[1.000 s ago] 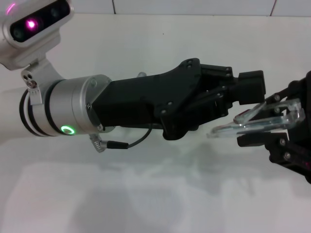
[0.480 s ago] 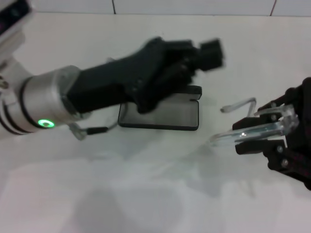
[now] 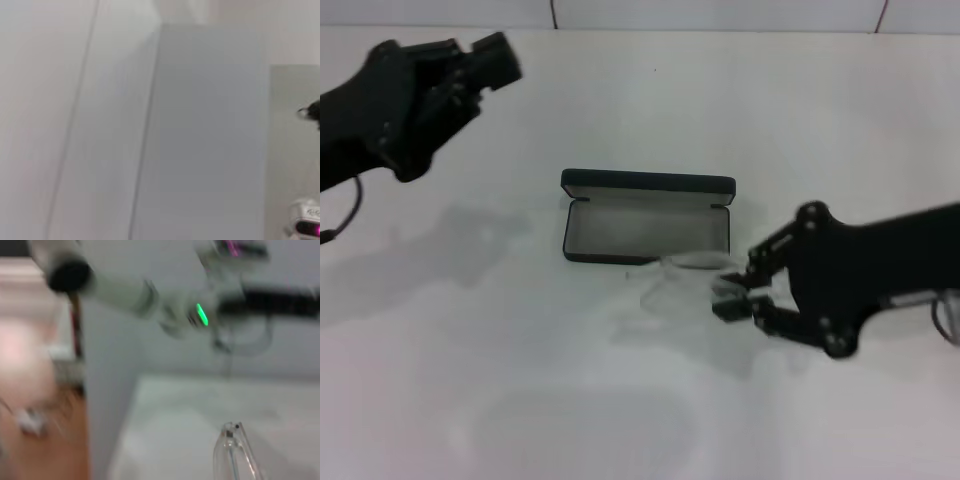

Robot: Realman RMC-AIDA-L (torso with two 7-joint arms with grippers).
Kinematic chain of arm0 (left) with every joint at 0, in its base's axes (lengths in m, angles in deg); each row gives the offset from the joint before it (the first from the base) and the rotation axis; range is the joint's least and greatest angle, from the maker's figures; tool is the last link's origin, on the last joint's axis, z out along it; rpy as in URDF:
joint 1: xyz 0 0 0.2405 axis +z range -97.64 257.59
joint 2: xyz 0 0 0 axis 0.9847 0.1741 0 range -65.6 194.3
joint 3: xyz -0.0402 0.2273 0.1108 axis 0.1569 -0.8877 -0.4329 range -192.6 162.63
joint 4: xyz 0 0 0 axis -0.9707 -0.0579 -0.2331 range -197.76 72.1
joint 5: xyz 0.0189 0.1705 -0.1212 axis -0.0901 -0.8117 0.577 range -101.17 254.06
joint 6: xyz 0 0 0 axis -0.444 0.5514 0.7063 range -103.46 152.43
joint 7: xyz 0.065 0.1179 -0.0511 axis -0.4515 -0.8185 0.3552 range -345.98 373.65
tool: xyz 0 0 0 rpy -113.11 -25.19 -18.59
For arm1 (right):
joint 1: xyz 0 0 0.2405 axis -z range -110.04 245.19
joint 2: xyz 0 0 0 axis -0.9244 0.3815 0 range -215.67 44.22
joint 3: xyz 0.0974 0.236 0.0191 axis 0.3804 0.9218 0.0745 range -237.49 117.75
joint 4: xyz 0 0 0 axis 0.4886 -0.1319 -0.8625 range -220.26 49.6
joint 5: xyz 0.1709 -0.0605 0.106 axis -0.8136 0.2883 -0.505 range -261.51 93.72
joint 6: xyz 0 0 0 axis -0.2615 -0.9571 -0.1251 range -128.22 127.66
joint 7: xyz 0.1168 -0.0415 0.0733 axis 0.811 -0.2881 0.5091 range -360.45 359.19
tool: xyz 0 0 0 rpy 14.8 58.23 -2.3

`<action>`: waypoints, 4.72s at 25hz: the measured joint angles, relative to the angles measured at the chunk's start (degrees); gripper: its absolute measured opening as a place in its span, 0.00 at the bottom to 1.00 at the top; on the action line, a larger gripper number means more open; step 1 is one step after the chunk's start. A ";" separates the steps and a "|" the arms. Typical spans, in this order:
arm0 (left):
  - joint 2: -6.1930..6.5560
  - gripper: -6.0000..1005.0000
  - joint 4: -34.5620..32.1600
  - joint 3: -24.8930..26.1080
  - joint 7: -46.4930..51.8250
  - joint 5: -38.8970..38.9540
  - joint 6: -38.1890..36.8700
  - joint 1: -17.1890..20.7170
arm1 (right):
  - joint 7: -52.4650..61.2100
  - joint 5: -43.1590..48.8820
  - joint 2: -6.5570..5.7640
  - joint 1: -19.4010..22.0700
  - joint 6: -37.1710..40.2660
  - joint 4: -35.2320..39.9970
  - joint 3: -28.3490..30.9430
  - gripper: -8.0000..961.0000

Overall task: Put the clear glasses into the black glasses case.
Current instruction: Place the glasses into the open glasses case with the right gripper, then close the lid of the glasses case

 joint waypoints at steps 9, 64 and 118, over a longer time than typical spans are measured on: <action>-2.69 0.08 -2.66 6.38 -0.08 -3.72 0.26 3.22 | 19.46 22.71 -0.01 -15.97 -4.83 3.16 -3.17 0.13; -4.71 0.08 3.21 8.97 -6.90 -2.90 -0.12 3.83 | 11.39 17.67 0.52 -44.09 -27.20 -46.25 -14.74 0.13; -1.74 0.18 -1.15 8.74 5.42 -22.51 4.56 -7.47 | 9.19 7.83 -0.16 17.78 -12.83 10.14 -2.33 0.25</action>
